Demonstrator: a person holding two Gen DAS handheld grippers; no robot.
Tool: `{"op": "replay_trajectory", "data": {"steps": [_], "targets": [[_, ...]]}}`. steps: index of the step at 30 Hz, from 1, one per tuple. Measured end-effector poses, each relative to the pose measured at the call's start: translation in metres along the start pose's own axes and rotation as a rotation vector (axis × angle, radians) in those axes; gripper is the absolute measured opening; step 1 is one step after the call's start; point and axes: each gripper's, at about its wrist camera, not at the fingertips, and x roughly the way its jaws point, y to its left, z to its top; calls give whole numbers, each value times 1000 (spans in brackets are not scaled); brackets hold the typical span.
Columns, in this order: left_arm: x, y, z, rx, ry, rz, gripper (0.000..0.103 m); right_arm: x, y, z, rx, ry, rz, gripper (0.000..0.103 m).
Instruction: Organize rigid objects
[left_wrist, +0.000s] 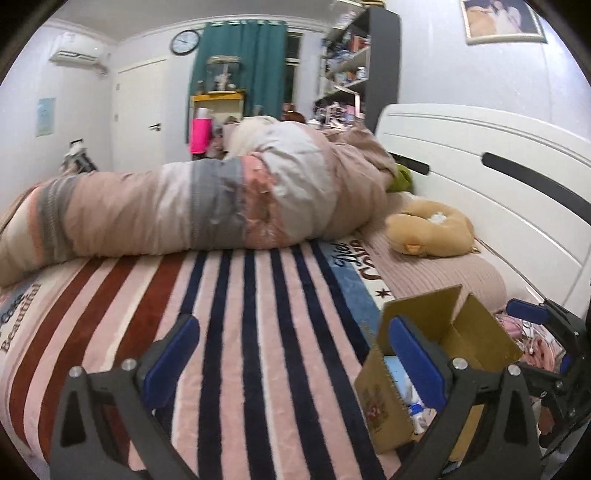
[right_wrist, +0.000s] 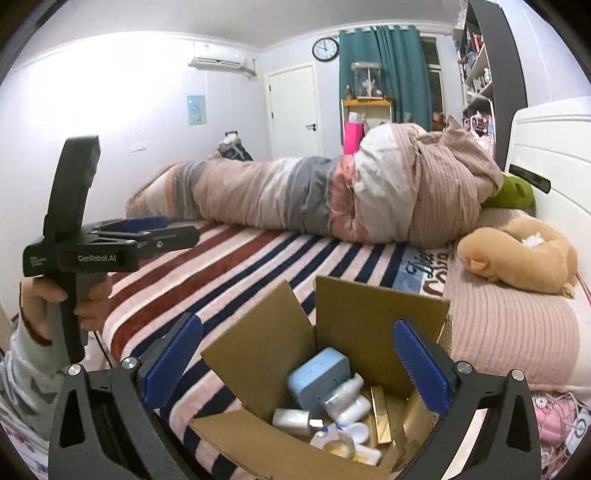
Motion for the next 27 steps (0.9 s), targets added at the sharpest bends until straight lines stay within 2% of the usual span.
{"op": "replay_trajectory", "data": {"steps": [10, 27], "targets": [[-1, 11, -12, -24, 24, 60, 102, 2, 12, 3, -38, -19, 2, 103], [-4, 11, -15, -21, 26, 83, 102, -1, 10, 4, -43, -23, 1, 103]]}}
